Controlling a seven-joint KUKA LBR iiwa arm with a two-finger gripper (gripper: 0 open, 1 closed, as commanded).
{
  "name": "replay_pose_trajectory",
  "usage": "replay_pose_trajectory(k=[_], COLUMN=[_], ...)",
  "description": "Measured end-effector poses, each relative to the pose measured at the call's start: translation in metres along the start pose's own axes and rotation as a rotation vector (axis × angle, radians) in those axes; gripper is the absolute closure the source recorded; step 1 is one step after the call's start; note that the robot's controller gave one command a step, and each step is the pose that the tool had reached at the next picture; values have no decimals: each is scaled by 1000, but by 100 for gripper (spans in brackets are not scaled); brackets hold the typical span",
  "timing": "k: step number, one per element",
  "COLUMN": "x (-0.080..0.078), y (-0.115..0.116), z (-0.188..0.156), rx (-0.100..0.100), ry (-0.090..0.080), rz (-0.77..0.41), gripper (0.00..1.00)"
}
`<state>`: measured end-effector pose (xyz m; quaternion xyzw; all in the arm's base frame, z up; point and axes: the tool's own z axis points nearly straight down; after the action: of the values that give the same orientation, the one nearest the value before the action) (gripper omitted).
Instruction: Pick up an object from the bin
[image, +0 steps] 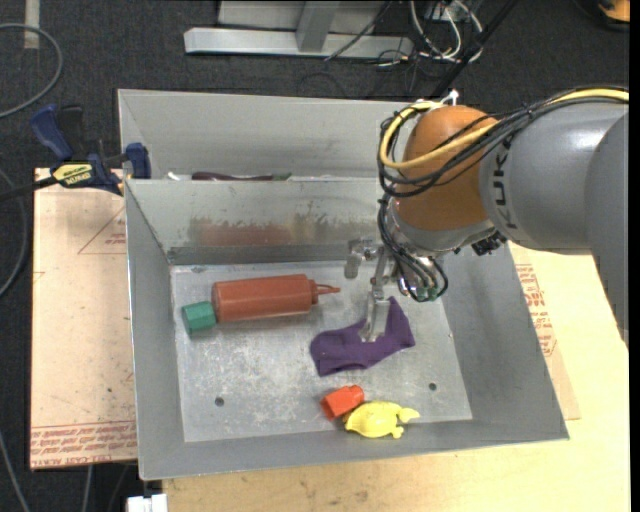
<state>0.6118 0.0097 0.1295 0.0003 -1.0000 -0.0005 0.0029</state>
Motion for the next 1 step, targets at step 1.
replay_pose_trajectory(k=[1], x=[-2], y=[0], z=[-5], rx=[0], ry=[-7], rz=[0], gripper=[0])
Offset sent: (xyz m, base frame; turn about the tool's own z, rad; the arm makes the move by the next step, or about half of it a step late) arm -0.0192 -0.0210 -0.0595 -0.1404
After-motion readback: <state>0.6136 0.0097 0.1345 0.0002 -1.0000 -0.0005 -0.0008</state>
